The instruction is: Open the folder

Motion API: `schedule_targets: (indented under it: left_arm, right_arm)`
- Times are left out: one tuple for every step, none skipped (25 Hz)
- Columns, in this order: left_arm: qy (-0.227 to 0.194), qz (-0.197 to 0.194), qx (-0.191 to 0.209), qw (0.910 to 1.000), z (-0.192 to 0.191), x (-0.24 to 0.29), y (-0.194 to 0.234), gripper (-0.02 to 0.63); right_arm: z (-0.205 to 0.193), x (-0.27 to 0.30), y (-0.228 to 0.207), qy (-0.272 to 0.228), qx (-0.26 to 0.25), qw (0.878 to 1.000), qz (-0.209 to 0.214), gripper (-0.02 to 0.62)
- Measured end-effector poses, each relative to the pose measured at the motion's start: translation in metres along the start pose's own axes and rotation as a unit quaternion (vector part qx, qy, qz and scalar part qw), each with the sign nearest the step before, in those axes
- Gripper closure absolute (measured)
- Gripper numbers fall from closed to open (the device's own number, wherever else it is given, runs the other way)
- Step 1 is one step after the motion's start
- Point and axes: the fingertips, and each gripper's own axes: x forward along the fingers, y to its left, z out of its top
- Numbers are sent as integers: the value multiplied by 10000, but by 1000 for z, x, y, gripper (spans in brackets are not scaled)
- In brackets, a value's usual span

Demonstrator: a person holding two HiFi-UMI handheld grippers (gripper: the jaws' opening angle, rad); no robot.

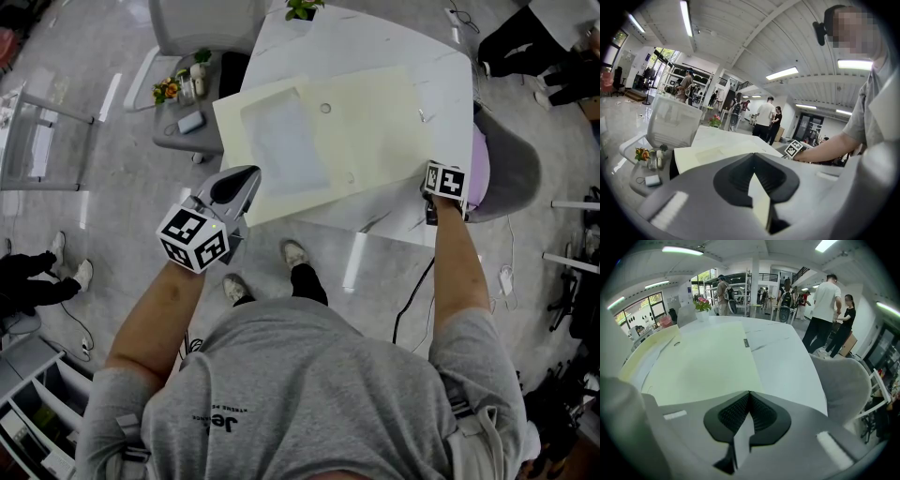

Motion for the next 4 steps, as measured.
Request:
schedule_targets:
  left_arm:
    - [2, 0, 1, 10000, 0, 0, 0, 549]
    - [5, 1, 5, 10000, 0, 0, 0, 549]
    - [9, 3, 10, 10000, 0, 0, 0, 549]
    - [13, 4, 15, 10000, 0, 0, 0, 549]
  right_arm:
    - [0, 0, 0, 4, -2, 10000, 2, 592]
    - [0, 0, 0, 7, -5, 10000, 4, 592]
    - [0, 0, 0, 10, -7, 10000, 7, 592]
    - [0, 1, 0, 13, -8, 10000, 11, 592]
